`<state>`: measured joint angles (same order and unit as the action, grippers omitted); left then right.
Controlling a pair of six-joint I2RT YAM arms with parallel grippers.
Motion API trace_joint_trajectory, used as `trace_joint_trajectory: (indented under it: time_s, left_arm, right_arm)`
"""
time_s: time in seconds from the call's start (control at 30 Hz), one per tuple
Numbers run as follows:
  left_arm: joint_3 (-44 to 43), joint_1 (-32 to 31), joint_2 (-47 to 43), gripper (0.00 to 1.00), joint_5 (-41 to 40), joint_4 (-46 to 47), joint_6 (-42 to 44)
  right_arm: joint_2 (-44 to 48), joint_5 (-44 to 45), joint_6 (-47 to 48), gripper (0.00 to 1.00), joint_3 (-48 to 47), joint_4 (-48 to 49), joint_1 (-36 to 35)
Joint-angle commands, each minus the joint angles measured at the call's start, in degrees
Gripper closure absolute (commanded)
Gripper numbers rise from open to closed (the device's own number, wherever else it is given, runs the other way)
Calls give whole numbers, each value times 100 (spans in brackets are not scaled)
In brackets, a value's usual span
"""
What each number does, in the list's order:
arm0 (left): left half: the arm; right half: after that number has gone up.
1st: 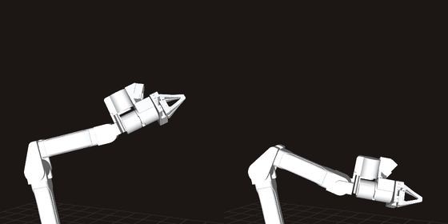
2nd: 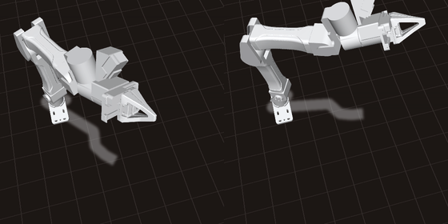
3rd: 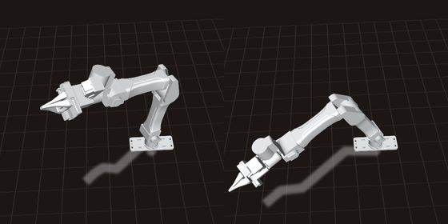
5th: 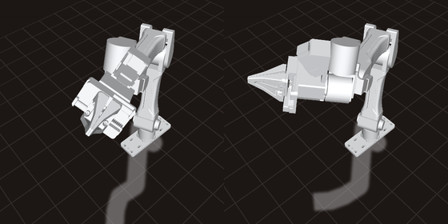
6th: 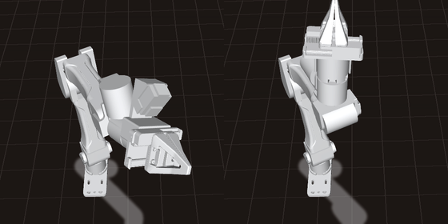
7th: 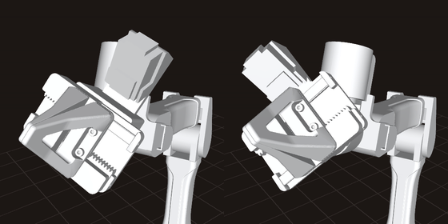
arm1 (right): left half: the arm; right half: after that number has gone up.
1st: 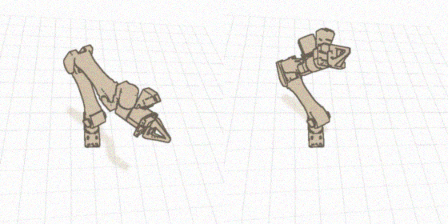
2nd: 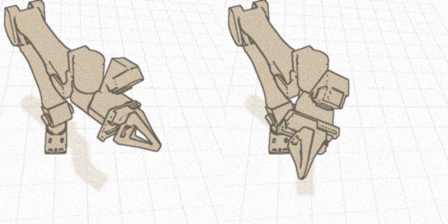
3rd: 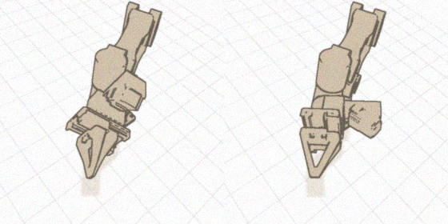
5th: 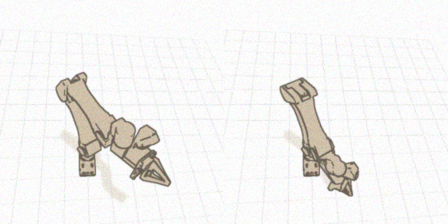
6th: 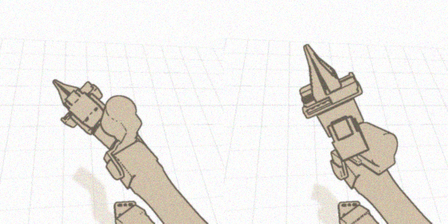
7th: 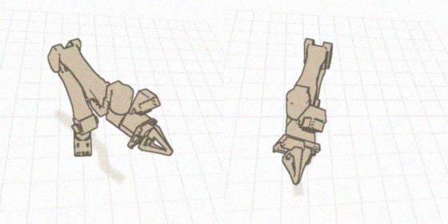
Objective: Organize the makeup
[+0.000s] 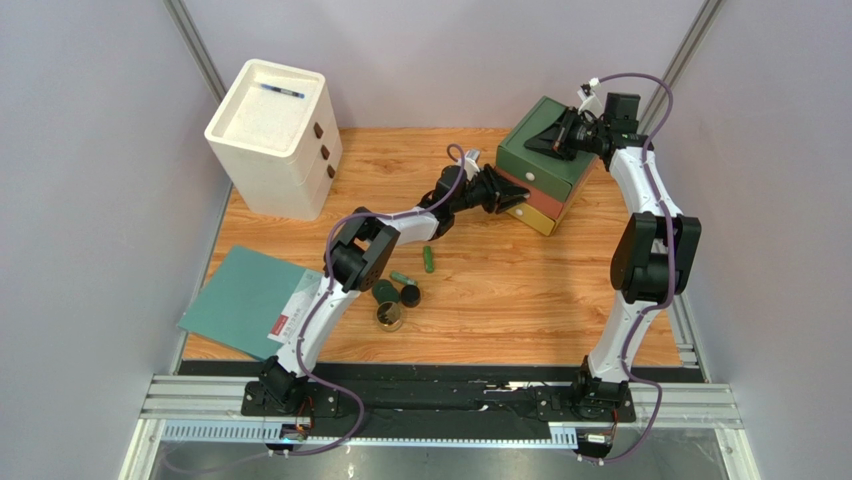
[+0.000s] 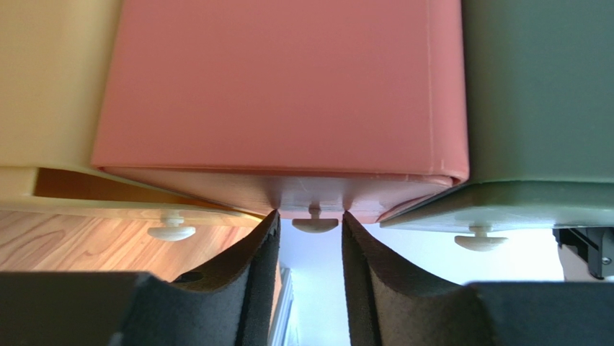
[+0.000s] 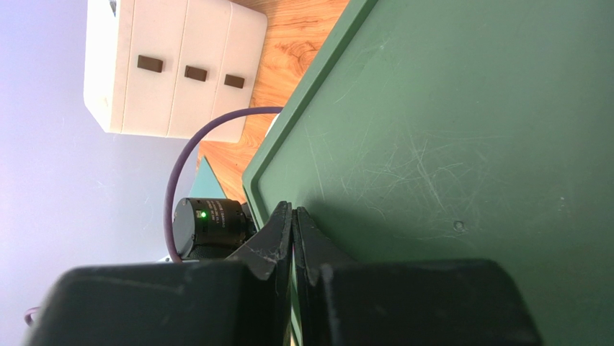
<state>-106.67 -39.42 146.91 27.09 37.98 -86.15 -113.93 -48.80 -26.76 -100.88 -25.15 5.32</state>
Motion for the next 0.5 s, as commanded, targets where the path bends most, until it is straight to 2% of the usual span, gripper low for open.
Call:
trace_joint_trajectory:
  time_s: [0.0,0.13,0.47]
  left_arm:
    - [-126,-22,57,60,-529,711,-376]
    - [-205,-31,57,67,-494,650,-306]
    - [-65,-4,13,98,-486,808,-297]
  right_arm:
    - [-692,968,418,94,543,-1344,-49]
    - [-701,960,418,94,587,-1335,-49]
    - [-683,960,418,94,631,-1317,-49]
